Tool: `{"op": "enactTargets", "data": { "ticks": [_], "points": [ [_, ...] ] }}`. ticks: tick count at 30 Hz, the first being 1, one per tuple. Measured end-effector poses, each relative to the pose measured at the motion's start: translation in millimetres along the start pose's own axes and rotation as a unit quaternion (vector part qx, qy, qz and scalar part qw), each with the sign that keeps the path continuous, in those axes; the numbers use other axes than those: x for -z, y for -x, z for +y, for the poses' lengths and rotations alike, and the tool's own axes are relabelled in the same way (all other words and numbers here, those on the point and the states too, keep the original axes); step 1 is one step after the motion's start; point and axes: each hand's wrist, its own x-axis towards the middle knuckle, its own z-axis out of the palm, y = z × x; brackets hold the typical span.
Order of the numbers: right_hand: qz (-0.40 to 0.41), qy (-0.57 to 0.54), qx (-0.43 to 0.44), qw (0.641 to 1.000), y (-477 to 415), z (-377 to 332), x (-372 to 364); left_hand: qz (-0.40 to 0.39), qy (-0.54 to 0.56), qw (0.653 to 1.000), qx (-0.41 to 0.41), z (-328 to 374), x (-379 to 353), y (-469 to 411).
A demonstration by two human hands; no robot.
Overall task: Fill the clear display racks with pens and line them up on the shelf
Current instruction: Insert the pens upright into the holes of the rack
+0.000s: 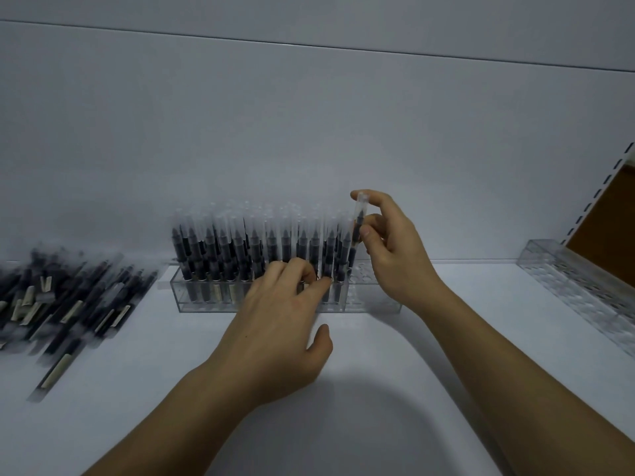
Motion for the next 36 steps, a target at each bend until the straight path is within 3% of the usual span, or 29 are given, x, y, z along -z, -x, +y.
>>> {"op": "enactTargets", "data": {
  "ticks": [11,18,22,28,33,36],
  "points": [
    [-0.042,0.080,0.004,0.996,3.2,2.3,0.6,-0.002,-0.003,1.000,-0.018,-0.5,-3.2,-0.1],
    [-0.001,0.087,-0.007,0.996,11.7,-1.8,7.9,-0.003,-0.005,0.999,-0.037,-1.8,-5.1,-0.6],
    [0.096,0.084,0.035,0.991,11.9,-12.3,12.9,0.002,0.015,0.999,-0.045,-3.7,-2.8,-0.7],
    [0.062,0.152,0.147,0.975,27.0,-31.3,-10.9,-0.051,-0.029,0.995,-0.082,-33.8,36.0,18.7],
    [0.152,0.194,0.130,0.960,30.5,-48.2,-12.6,-0.052,-0.103,0.993,0.010,-98.1,82.0,71.4],
    [0.099,0.192,0.183,0.959,33.5,-71.7,-29.7,-0.048,-0.128,0.988,0.078,-127.6,98.7,96.1]
  ]
}}
